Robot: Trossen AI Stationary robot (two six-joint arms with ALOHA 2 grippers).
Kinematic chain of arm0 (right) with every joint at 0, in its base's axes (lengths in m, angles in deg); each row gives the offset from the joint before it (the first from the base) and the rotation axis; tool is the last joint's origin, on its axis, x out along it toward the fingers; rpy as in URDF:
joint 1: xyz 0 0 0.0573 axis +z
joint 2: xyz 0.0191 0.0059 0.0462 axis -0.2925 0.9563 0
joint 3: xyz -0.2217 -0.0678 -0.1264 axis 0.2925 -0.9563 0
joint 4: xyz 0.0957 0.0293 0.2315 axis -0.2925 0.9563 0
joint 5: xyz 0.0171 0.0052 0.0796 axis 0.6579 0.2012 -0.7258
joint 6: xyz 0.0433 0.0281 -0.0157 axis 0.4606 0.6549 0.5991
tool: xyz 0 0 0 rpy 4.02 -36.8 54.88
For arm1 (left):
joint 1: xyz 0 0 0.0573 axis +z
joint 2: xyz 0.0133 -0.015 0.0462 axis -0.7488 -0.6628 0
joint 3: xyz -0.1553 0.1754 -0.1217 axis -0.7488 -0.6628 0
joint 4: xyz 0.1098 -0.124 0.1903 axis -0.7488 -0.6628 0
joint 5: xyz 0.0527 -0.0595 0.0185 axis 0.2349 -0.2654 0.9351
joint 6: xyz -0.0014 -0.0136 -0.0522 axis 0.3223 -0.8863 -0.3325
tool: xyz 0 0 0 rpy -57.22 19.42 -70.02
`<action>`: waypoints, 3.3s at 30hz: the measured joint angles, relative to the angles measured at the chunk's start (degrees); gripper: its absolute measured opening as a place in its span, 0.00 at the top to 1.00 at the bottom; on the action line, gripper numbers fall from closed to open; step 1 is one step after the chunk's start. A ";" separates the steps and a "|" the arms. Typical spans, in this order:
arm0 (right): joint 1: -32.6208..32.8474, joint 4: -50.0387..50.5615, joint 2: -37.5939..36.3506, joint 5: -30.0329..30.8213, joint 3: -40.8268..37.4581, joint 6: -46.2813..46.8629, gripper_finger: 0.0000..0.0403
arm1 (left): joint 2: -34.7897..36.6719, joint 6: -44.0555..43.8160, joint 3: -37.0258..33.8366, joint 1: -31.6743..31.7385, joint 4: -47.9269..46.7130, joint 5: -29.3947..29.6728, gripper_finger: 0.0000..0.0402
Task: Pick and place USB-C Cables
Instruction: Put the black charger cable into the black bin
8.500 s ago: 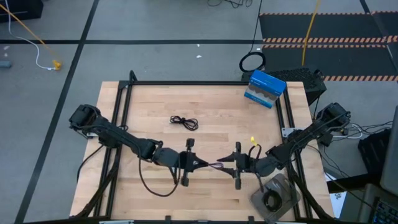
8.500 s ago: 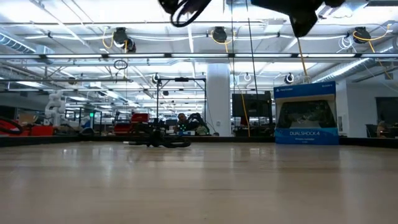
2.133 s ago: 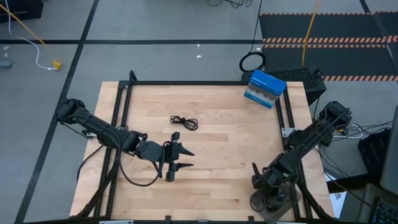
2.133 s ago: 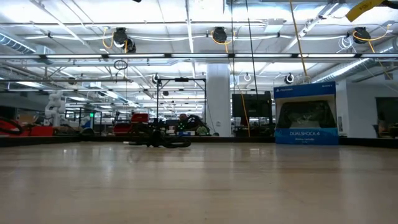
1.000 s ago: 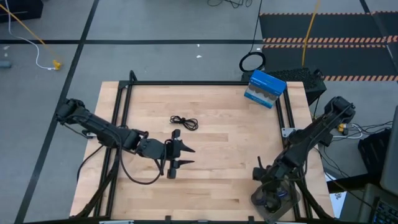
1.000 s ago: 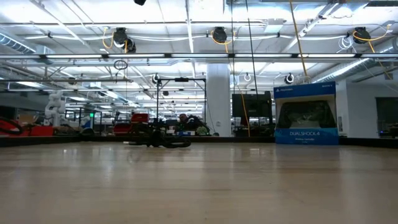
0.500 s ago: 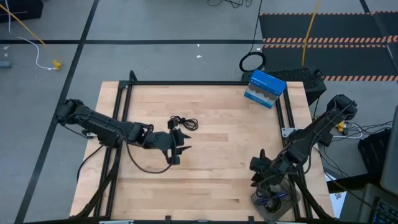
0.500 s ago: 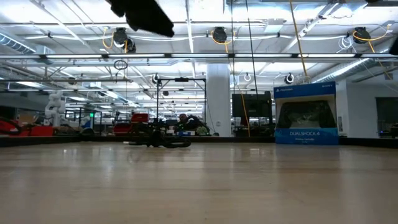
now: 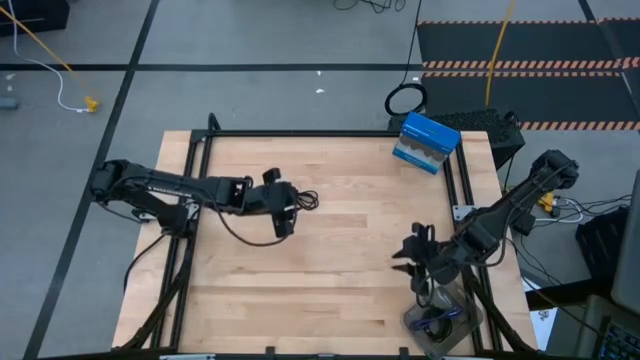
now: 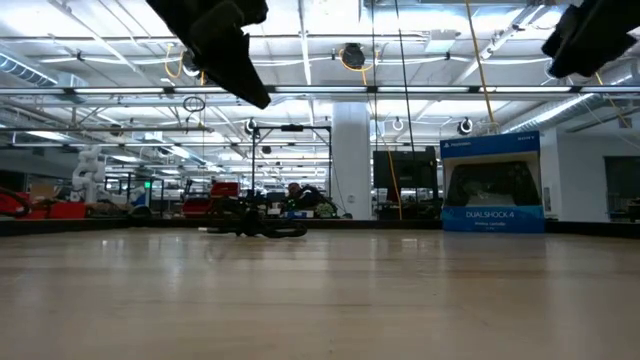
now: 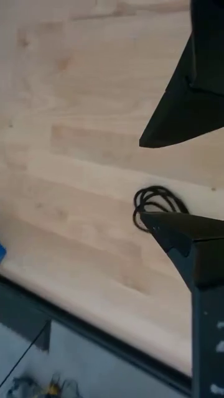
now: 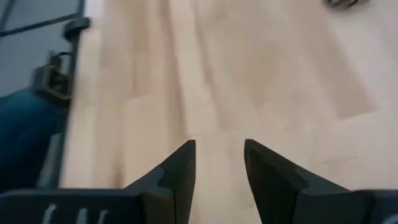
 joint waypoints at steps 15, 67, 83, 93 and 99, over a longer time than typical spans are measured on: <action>-8.92 -0.50 0.00 6.11 0.00 -12.56 0.68 | 0.00 3.08 0.00 7.81 -7.59 -4.69 0.55; -11.80 -9.88 1.01 5.07 -1.26 -25.12 0.68 | -24.22 24.17 26.76 16.61 -38.12 -8.25 0.55; -11.60 -13.63 1.02 5.12 -3.28 -25.30 0.68 | -24.20 25.50 11.26 22.41 -20.83 -13.32 0.55; -11.60 -13.76 1.02 5.14 -3.28 -25.76 0.68 | -24.19 26.52 7.08 26.92 -16.16 -21.85 0.55; -11.60 -13.76 1.02 5.14 -3.28 -25.76 0.68 | -24.28 27.13 5.53 27.47 -14.04 -22.32 0.55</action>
